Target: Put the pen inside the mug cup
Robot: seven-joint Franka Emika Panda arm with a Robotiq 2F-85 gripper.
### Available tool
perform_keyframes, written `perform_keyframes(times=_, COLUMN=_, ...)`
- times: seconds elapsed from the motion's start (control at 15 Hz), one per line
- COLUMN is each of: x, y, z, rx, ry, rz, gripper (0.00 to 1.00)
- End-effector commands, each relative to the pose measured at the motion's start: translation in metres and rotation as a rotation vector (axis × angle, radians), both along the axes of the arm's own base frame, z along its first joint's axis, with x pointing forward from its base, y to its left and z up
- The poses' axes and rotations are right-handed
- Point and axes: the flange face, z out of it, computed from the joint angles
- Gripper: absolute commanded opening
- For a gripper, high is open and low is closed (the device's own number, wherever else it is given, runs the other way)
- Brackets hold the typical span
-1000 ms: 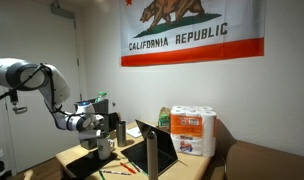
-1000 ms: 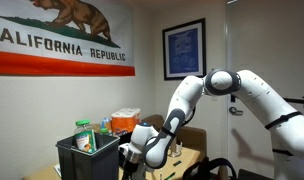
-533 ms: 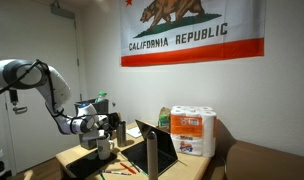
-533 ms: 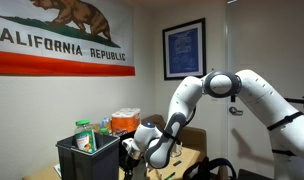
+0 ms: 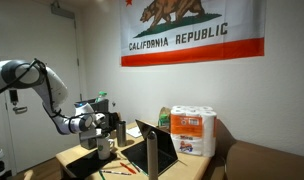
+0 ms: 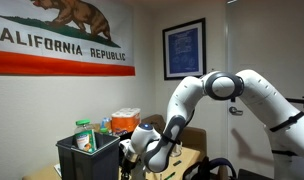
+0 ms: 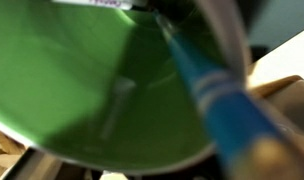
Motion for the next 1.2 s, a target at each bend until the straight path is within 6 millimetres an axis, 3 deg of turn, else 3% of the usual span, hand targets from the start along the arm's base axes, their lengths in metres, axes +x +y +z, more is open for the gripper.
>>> perform_keyframes(times=0.0, x=0.009, y=0.006, z=-0.001, rx=-0.003, ry=-0.021, rz=-0.018, gripper=1.00)
perform_keyframes(times=0.67, x=0.038, y=0.008, z=0.030, rx=-0.017, ry=-0.032, rz=-0.067, gripper=1.00)
perform_keyframes(times=1.13, x=0.055, y=0.010, z=0.032, rx=-0.080, ry=0.002, rz=-0.057, gripper=1.00)
